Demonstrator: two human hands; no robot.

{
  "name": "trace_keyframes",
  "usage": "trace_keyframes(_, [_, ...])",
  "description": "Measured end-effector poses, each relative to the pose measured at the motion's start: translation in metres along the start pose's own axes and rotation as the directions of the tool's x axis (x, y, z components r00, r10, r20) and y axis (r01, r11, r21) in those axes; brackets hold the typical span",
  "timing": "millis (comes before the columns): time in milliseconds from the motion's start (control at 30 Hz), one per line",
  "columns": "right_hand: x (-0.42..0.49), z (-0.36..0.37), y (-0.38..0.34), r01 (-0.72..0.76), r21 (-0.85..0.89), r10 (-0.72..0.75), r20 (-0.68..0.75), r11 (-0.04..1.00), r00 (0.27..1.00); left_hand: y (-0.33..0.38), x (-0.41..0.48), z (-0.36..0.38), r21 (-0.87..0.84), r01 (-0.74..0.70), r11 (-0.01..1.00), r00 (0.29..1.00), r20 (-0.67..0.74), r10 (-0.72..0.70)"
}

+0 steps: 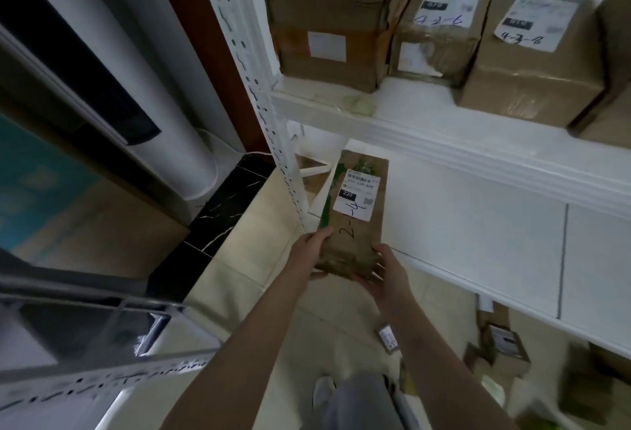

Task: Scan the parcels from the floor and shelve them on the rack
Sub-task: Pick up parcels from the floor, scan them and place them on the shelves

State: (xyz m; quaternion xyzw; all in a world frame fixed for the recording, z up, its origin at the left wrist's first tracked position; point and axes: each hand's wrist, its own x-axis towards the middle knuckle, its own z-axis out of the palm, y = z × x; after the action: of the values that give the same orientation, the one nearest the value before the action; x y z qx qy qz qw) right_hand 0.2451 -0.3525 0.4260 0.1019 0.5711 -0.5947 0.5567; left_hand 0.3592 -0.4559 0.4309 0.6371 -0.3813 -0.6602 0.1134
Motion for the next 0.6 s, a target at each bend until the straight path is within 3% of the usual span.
trace_keyframes(300, [0.104, -0.004, -0.013, 0.039, -0.018, -0.04, -0.06, 0.999, 0.997, 0.008, 0.1, 0.043, -0.05, -0.011, 0.999, 1.0, 0.01, 0.011])
trace_keyframes(600, [0.185, -0.005, -0.031, 0.035, 0.024, -0.033, -0.068, 0.999, 0.997, 0.023, 0.193, 0.075, -0.076, -0.074, 0.994, 0.992, -0.103, 0.066])
